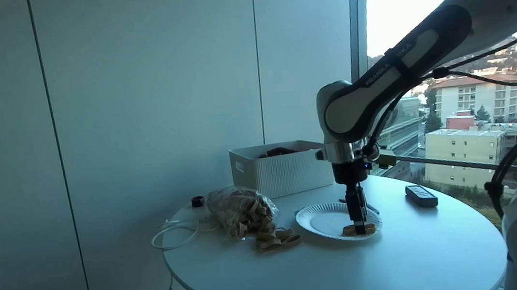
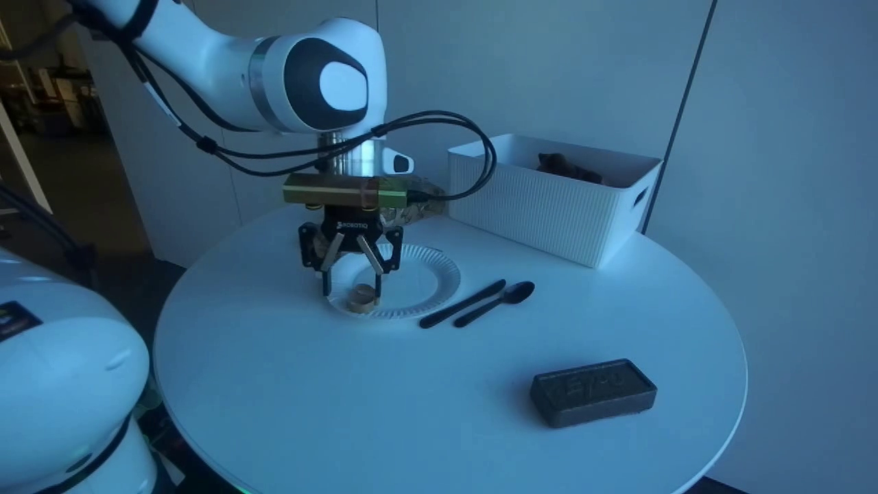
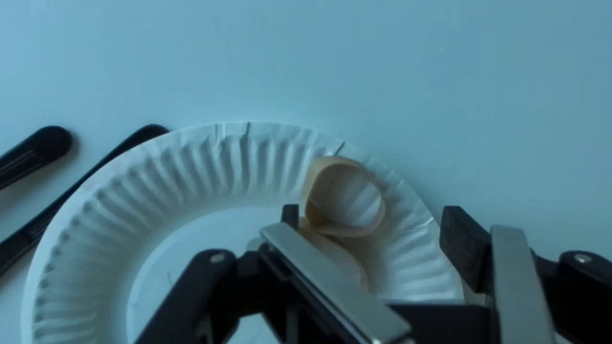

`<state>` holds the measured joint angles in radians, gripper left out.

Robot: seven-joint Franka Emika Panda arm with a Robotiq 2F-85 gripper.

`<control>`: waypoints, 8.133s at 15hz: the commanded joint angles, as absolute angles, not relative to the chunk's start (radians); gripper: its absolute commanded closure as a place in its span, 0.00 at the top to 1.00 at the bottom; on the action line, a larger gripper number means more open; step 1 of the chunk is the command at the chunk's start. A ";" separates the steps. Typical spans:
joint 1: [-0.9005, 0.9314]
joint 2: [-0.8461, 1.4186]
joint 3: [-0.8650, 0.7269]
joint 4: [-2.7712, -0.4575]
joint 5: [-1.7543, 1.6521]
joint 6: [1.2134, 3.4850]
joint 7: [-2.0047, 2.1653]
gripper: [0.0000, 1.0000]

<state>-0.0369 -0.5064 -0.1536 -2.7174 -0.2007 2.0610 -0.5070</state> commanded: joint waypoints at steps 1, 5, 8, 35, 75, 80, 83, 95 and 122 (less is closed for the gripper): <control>-0.022 -0.568 -0.177 -2.746 -0.185 2.114 -0.548 1.00; -0.023 -0.548 -0.179 -2.759 -0.187 2.127 -0.541 1.00; -0.022 -0.513 -0.184 -2.748 -0.183 2.134 -0.545 0.99; -0.070 -0.457 -0.128 -2.757 -0.211 2.287 -0.236 0.07; -0.026 -0.605 -0.122 -2.742 -0.211 1.984 -0.315 0.40; -0.020 -0.602 -0.135 -2.743 -0.193 2.008 -0.355 0.73; -0.017 -0.583 -0.142 -2.743 -0.193 2.029 -0.383 0.95; -0.013 -0.520 -0.172 -2.752 -0.158 2.100 -0.458 0.59; 0.202 -0.743 -0.165 -2.742 0.100 2.065 -0.734 0.12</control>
<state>0.1515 -0.7173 -0.1996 -2.7433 0.0379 2.0303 -0.7213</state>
